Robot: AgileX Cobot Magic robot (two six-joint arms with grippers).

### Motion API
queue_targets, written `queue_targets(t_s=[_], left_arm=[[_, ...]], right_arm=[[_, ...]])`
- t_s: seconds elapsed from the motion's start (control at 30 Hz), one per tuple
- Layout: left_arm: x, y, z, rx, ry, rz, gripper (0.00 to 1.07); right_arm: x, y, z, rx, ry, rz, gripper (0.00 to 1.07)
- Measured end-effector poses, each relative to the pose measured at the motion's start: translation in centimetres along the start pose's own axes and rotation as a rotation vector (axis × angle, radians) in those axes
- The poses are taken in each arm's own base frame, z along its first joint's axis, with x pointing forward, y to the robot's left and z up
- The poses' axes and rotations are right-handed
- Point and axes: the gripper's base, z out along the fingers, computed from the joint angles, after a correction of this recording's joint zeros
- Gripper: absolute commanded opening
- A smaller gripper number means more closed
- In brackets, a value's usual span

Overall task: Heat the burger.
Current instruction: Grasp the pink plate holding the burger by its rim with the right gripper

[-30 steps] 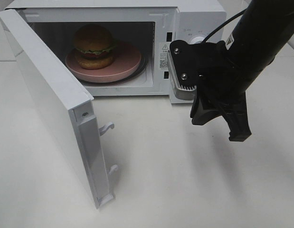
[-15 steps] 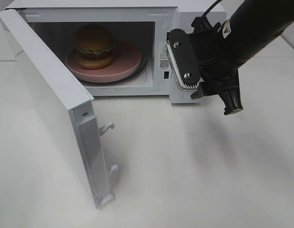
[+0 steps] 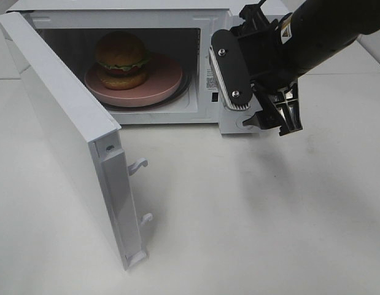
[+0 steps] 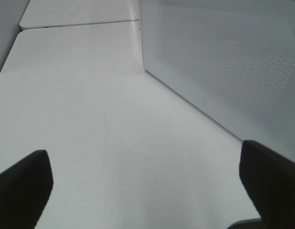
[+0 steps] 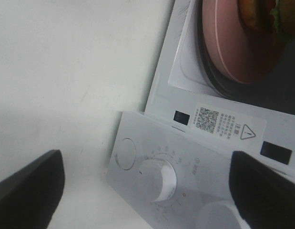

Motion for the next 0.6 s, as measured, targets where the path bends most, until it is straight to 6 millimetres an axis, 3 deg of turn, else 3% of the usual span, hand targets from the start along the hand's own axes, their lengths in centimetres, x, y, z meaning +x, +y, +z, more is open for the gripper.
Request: queue_targets(t_s=[0.27, 0.6], left_arm=[[0.0, 0.0, 0.0, 0.000, 0.000, 0.000, 1.00], [0.0, 0.0, 0.0, 0.000, 0.000, 0.000, 1.00]], right_arm=[[-1.6, 0.0, 1.2, -0.003, -0.025, -0.039, 0.88], [-3.3, -1.5, 3.3, 0.003, -0.045, -0.059, 0.86]])
